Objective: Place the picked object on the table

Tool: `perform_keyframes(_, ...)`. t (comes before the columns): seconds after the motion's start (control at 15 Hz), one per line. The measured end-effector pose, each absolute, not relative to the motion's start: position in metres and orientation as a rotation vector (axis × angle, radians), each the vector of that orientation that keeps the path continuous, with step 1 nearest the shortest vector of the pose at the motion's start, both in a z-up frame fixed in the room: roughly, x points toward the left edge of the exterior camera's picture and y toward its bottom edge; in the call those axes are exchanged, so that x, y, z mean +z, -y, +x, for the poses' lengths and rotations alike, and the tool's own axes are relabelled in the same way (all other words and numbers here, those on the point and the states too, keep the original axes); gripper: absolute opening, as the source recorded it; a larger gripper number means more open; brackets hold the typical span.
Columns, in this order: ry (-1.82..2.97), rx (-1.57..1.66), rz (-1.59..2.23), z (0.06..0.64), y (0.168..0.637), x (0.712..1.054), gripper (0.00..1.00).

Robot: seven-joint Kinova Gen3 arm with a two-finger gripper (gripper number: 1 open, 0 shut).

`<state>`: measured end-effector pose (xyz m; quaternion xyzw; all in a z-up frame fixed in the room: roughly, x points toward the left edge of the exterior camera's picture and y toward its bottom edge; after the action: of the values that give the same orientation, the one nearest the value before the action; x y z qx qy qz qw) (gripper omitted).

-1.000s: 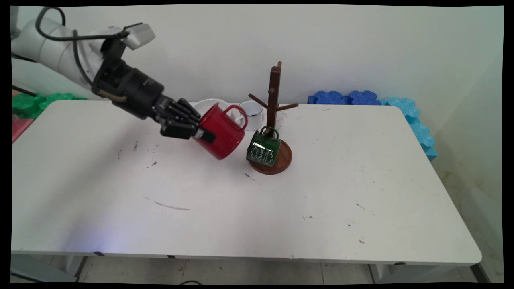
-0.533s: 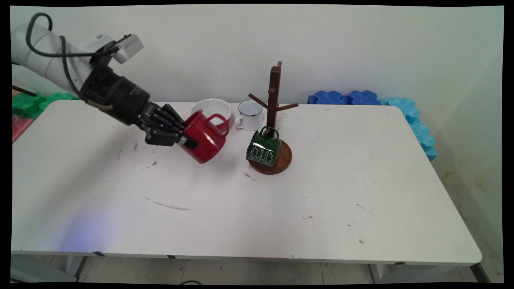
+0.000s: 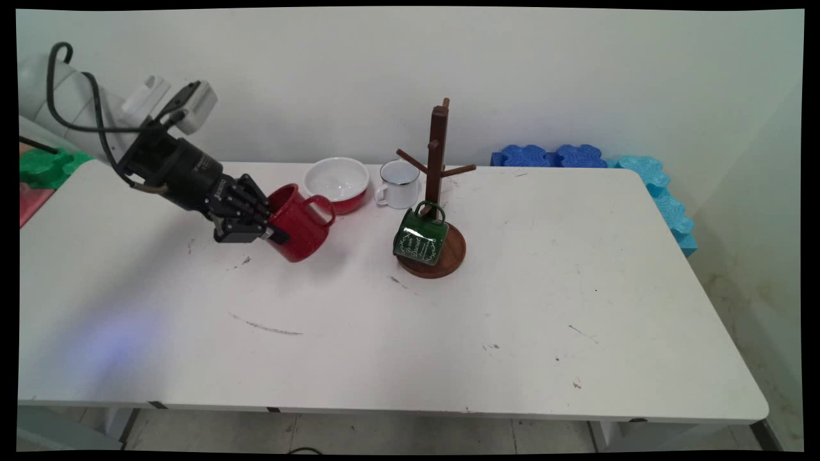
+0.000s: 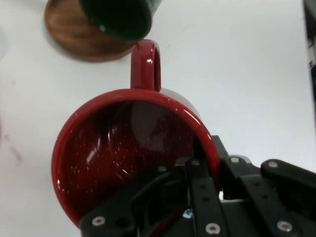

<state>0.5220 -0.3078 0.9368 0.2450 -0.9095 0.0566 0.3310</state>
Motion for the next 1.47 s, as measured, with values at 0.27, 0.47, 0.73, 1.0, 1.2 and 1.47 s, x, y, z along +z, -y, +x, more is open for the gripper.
perform_keyframes(0.27, 2.452, 0.215, 0.616, 0.527, 0.309, 0.925, 0.0)
perform_keyframes(0.47, 2.502, 0.263, 0.596, 0.529, 0.313, 0.916, 0.0)
perform_keyframes(0.73, 2.562, 0.328, 0.557, 0.532, 0.323, 0.904, 0.0)
perform_keyframes(1.0, 2.603, 0.372, 0.531, 0.534, 0.332, 0.894, 0.0)
perform_keyframes(1.2, 2.629, 0.397, 0.511, 0.534, 0.339, 0.887, 0.0)
perform_keyframes(1.47, 2.661, 0.423, 0.487, 0.533, 0.348, 0.876, 0.0)
